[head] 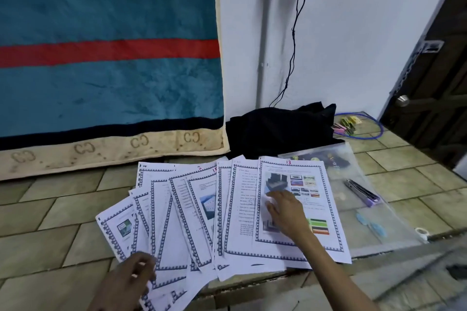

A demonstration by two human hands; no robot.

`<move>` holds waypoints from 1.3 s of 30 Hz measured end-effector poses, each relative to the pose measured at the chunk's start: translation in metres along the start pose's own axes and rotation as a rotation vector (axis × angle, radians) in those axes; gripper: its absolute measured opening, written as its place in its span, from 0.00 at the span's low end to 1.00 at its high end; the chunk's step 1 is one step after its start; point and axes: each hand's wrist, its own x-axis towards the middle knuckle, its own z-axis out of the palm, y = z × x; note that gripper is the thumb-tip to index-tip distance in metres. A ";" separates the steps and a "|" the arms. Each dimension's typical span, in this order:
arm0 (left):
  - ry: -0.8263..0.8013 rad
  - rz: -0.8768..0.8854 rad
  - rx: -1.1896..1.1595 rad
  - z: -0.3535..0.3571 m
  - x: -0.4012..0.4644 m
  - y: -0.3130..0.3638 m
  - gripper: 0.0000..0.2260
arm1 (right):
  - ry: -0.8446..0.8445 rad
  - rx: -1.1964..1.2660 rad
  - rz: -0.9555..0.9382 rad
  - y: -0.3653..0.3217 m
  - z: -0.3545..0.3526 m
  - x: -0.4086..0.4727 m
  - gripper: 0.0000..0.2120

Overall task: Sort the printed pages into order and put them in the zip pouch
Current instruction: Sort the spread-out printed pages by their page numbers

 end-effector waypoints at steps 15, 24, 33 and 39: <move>-0.132 -0.025 -0.016 0.184 0.096 0.119 0.19 | 0.001 0.606 0.264 0.028 0.001 0.005 0.22; -0.219 0.195 -0.110 0.231 0.089 0.168 0.14 | -0.340 1.042 0.345 0.060 -0.057 0.051 0.19; 0.212 -0.138 0.457 0.182 0.123 0.123 0.26 | -0.217 0.733 0.160 0.077 -0.063 0.047 0.23; 0.228 -0.060 0.244 0.174 0.137 0.111 0.17 | -0.222 0.762 0.261 0.060 -0.063 0.046 0.16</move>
